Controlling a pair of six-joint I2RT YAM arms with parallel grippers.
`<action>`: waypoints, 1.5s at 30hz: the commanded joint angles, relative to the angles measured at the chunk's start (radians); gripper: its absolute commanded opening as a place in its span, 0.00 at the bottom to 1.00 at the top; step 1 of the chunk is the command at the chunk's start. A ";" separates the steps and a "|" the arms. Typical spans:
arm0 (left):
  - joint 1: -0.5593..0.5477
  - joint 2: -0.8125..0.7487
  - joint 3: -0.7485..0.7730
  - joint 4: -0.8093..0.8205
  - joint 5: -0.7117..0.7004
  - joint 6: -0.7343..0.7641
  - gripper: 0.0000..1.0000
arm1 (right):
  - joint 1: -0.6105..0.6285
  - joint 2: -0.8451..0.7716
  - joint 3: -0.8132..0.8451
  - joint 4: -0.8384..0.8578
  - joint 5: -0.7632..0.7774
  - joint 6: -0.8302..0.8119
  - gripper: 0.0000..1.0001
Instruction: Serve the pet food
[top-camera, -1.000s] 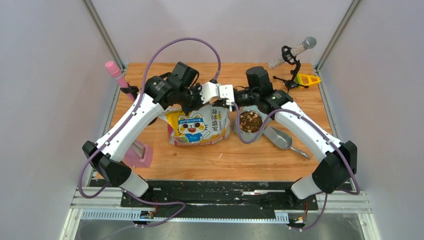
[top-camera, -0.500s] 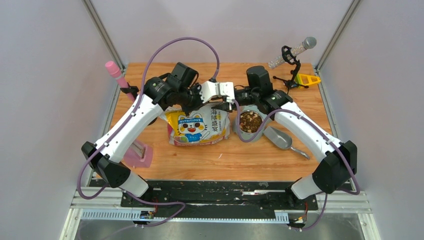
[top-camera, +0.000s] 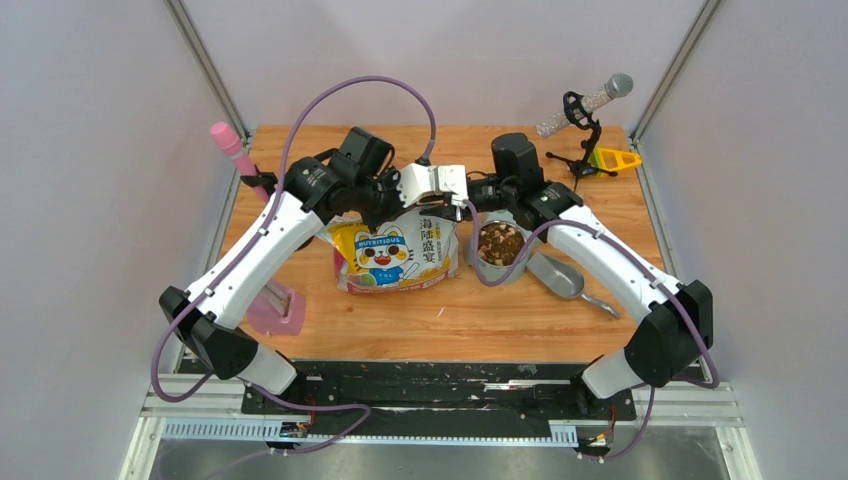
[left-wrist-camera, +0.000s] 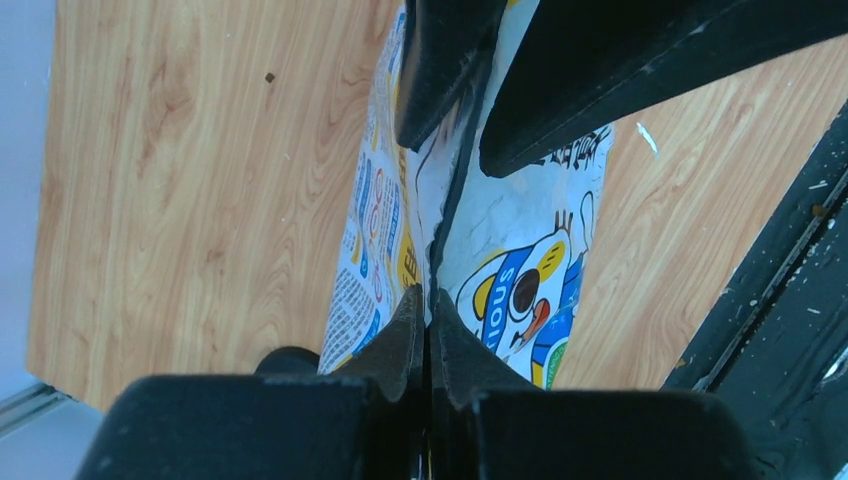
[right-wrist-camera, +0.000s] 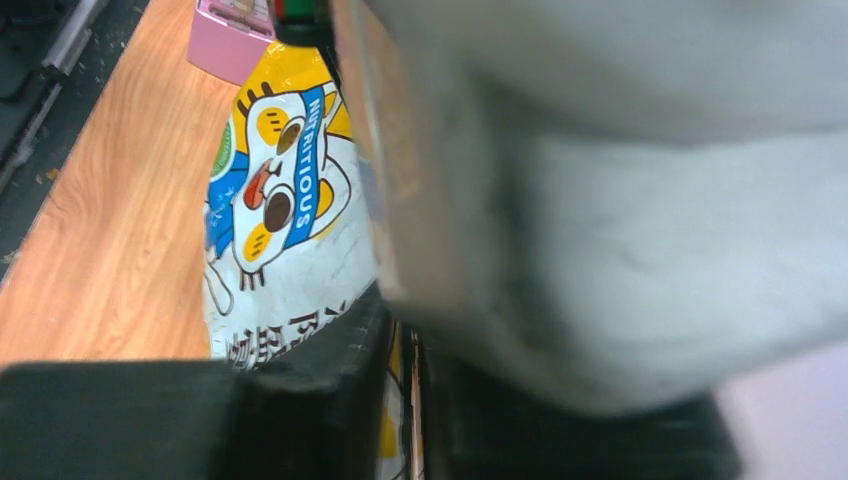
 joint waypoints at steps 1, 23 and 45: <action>-0.013 -0.107 0.036 0.199 0.031 -0.001 0.00 | 0.028 -0.064 -0.003 0.035 0.046 -0.026 0.37; -0.013 -0.132 0.009 0.203 0.016 0.024 0.00 | -0.058 -0.120 0.010 -0.179 0.197 -0.057 0.37; -0.034 -0.135 -0.032 0.180 0.206 0.168 0.54 | -0.102 -0.111 0.092 -0.220 0.009 0.128 0.00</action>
